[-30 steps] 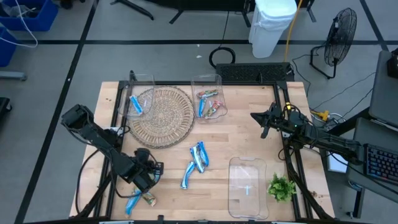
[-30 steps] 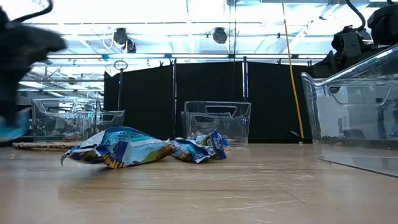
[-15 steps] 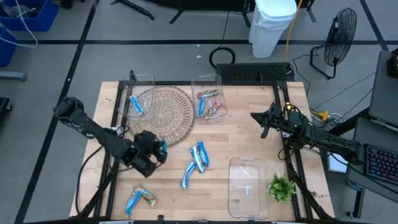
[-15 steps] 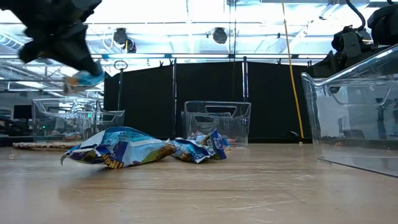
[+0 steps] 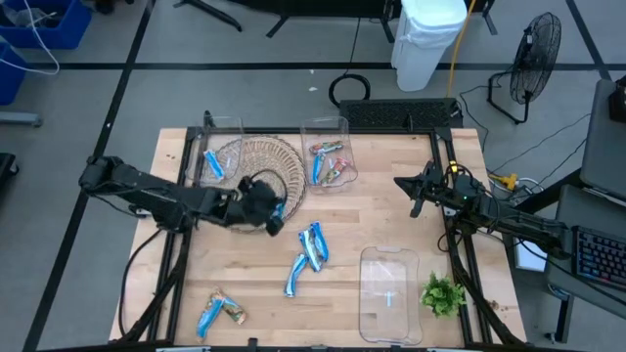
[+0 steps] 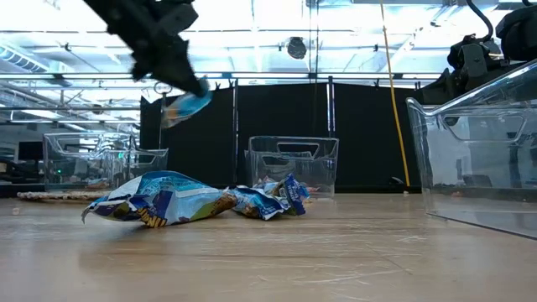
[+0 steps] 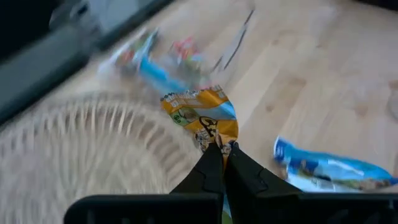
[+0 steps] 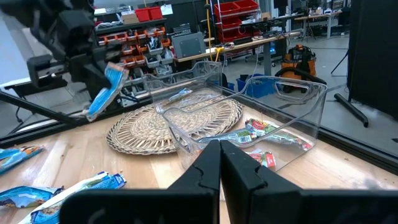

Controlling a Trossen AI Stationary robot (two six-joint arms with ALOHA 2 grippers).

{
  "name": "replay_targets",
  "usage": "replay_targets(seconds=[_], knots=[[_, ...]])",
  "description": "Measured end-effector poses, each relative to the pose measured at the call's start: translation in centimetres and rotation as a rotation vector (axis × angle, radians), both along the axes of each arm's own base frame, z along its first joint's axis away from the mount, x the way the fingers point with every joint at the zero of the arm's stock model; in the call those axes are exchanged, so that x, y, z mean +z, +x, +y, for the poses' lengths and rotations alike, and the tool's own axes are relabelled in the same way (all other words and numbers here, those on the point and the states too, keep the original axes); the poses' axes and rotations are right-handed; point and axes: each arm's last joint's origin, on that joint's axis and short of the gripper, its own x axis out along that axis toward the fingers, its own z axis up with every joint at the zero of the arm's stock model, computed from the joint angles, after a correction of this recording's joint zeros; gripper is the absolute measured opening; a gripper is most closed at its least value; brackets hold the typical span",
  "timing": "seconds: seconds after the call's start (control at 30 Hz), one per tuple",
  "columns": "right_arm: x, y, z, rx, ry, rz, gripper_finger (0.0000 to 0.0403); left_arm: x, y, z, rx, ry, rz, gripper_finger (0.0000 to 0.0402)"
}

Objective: Pick and place Granola Bars by type
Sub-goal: Put the yellow granola bar into the top left transparent bin

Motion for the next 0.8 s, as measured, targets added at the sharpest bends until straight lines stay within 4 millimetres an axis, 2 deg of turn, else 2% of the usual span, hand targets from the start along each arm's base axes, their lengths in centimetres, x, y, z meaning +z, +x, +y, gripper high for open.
replay_targets(seconds=[0.1,0.23,0.4,0.53,0.7,0.8], knots=[[0.0,0.0,0.0,0.0,0.0,0.0,0.0,0.7,0.8,0.9,-0.117,0.067,-0.02,0.0005],[0.0,0.0,0.0,0.0,0.0,0.0,0.0,2.2,1.4,0.8,-0.272,0.146,-0.109,0.0004],[0.0,0.0,0.0,0.0,0.0,0.0,0.0,3.7,0.5,1.0,-0.327,0.22,-0.158,0.0004],[0.0,0.0,0.0,0.0,0.0,0.001,0.0,2.9,-1.4,1.7,-0.32,0.234,-0.238,0.0004],[0.0,0.0,0.0,0.0,0.001,0.002,0.0,0.5,-5.5,3.1,-0.257,0.251,-0.397,0.0004],[0.0,0.0,0.0,0.0,0.002,0.004,0.0,-0.3,-8.0,3.8,-0.228,0.265,-0.515,0.0004]])
